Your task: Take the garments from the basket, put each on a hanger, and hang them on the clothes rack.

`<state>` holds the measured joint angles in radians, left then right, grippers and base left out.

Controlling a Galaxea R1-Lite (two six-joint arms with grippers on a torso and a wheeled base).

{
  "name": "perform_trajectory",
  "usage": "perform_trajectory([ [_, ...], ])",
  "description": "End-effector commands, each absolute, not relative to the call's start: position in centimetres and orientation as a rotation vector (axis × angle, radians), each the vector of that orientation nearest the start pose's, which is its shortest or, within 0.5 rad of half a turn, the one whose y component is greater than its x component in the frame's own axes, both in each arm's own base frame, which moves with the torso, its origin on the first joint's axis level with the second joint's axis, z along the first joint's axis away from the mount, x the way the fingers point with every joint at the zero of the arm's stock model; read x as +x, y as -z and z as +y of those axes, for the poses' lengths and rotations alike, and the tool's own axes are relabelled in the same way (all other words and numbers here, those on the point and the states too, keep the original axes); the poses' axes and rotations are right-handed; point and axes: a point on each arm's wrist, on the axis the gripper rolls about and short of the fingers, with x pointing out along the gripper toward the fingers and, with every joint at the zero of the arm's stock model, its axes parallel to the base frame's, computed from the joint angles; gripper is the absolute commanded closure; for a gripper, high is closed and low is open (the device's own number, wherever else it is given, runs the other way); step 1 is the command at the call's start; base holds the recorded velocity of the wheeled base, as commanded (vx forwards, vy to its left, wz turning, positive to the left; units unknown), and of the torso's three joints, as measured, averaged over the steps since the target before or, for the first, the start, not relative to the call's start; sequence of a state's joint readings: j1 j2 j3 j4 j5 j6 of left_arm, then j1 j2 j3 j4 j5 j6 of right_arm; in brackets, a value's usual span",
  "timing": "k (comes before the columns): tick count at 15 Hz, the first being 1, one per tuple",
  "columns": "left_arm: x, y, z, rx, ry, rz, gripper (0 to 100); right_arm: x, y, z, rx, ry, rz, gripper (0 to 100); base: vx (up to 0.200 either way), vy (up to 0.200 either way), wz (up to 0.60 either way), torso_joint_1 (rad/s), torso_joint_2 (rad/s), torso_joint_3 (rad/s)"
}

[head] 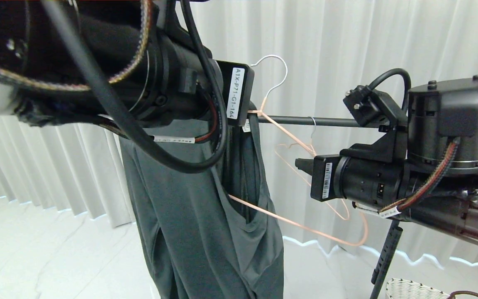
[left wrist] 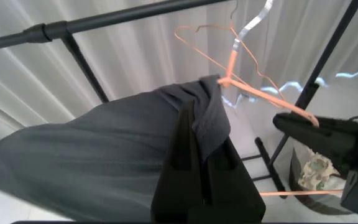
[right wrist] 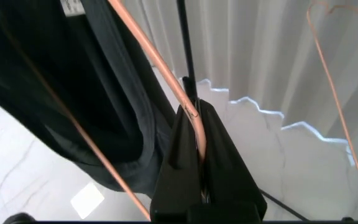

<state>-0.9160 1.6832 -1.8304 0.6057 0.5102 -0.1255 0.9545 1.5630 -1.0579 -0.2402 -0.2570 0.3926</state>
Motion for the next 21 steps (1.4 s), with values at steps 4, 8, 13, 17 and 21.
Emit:
perform_trajectory([
  [4, 18.9, -35.0, -22.7, 0.178, 0.370, 0.371, 100, 16.8, -26.4, 22.5, 0.244, -0.581, 0.298, 100, 0.000, 0.000, 0.00, 0.000, 0.00, 0.000],
  [8, 19.7, -35.9, -21.8, 0.143, 0.341, 0.316, 100, 16.7, -27.3, 22.2, 0.275, -0.568, 0.234, 100, 0.000, 0.000, 0.00, 0.000, 0.00, 0.000],
  [13, 20.3, -36.6, -21.9, 0.084, 0.388, 0.256, 100, 16.7, -28.6, 22.1, 0.246, -0.576, 0.102, 100, 0.000, 0.000, 0.00, 0.000, 0.00, 0.000],
  [17, 20.6, -36.9, -21.9, 0.088, 0.442, 0.232, 100, 16.6, -29.2, 22.0, 0.233, -0.581, 0.047, 100, 0.000, 0.000, 0.00, 0.000, 0.00, 0.000],
  [21, 20.5, -36.8, -22.0, 0.088, 0.469, 0.237, 100, 16.6, -29.7, 22.0, 0.216, -0.585, -0.006, 100, 0.000, 0.000, 0.00, 0.000, 0.00, 0.000],
])
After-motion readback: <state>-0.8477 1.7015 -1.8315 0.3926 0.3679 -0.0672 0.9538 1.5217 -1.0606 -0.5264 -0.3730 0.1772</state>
